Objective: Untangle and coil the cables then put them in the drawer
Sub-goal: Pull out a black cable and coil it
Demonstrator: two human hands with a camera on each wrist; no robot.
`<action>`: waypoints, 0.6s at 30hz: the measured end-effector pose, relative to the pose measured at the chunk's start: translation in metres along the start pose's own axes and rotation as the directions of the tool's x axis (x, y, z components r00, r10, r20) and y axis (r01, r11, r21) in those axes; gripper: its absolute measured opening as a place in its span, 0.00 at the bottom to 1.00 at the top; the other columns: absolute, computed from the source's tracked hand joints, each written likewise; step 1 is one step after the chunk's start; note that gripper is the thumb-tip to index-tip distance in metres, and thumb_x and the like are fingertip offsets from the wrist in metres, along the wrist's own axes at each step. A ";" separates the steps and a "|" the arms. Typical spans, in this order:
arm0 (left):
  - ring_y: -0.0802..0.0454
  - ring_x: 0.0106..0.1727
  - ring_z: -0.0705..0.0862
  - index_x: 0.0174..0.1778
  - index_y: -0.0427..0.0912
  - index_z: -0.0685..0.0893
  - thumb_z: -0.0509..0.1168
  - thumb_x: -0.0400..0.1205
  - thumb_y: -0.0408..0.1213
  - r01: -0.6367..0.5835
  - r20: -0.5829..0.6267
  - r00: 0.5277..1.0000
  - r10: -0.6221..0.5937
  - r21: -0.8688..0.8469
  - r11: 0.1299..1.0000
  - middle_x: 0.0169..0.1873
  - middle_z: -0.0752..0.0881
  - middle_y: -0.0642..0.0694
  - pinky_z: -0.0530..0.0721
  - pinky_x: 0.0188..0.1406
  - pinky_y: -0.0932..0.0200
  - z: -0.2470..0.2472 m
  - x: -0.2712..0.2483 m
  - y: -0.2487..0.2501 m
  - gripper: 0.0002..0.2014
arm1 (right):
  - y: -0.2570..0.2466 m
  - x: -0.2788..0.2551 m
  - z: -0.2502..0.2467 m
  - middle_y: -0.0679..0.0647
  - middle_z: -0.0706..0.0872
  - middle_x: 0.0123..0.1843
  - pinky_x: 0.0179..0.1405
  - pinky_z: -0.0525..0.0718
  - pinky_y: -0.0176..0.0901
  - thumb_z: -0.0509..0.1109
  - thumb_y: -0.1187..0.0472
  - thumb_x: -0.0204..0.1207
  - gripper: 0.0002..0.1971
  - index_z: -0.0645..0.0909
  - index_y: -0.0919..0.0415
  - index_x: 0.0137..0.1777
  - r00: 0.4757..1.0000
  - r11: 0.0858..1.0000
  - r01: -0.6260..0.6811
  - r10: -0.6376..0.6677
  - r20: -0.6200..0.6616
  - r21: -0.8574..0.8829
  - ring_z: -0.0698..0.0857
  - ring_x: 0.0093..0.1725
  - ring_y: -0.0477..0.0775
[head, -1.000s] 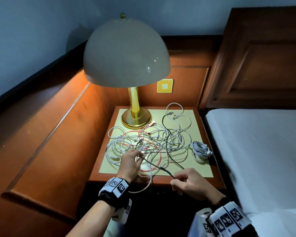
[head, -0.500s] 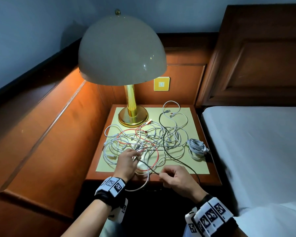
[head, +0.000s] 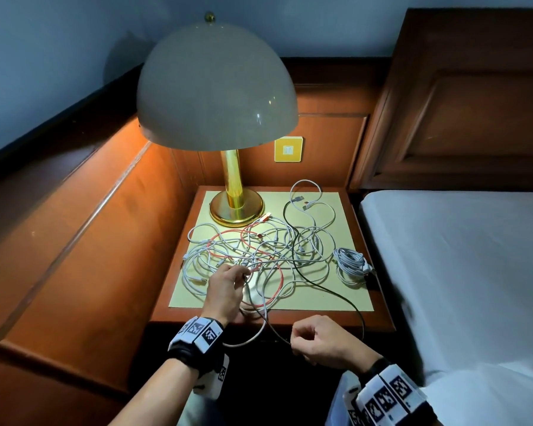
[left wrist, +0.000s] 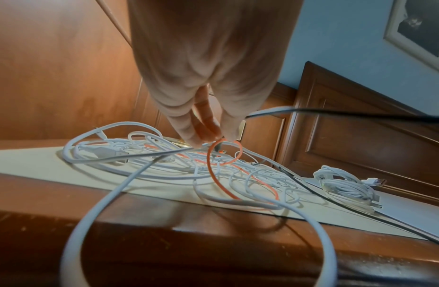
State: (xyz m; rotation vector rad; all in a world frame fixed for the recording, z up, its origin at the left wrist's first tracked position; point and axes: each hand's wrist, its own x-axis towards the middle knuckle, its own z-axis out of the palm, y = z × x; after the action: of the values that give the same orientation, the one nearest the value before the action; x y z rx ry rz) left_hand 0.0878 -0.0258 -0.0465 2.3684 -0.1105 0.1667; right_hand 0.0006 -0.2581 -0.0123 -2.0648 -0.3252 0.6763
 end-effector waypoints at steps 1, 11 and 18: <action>0.48 0.50 0.84 0.56 0.40 0.91 0.71 0.81 0.24 -0.014 0.000 1.000 0.014 0.008 1.000 0.48 0.86 0.44 0.83 0.55 0.58 0.000 0.000 0.000 0.11 | -0.001 0.003 0.002 0.44 0.85 0.29 0.37 0.80 0.35 0.70 0.58 0.76 0.06 0.85 0.56 0.39 1.000 1.000 0.001 -0.001 -0.021 0.007 0.81 0.29 0.39; 0.48 0.48 0.86 0.58 0.43 0.92 0.74 0.80 0.33 -0.025 -0.045 0.999 0.024 -0.023 0.999 0.47 0.88 0.46 0.84 0.54 0.55 0.011 -0.008 0.008 0.11 | -0.026 0.057 0.034 0.46 0.86 0.33 0.38 0.81 0.39 0.71 0.54 0.82 0.10 0.86 0.61 0.45 0.980 0.989 0.079 -0.054 -0.192 0.123 0.85 0.33 0.47; 0.47 0.50 0.88 0.58 0.42 0.92 0.74 0.82 0.34 0.029 -0.051 0.998 -0.030 -0.013 0.999 0.49 0.92 0.43 0.85 0.58 0.54 0.010 -0.003 0.002 0.10 | -0.037 0.041 0.030 0.44 0.82 0.29 0.35 0.74 0.33 0.71 0.60 0.78 0.10 0.81 0.52 0.35 0.944 0.983 0.176 -0.156 -0.292 0.043 0.78 0.32 0.40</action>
State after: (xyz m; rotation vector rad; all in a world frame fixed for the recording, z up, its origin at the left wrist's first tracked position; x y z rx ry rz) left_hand 0.0853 -0.0336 -0.0529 2.3501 -0.0518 0.2114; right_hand 0.0178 -0.1976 -0.0084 -2.0089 -0.2992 0.2753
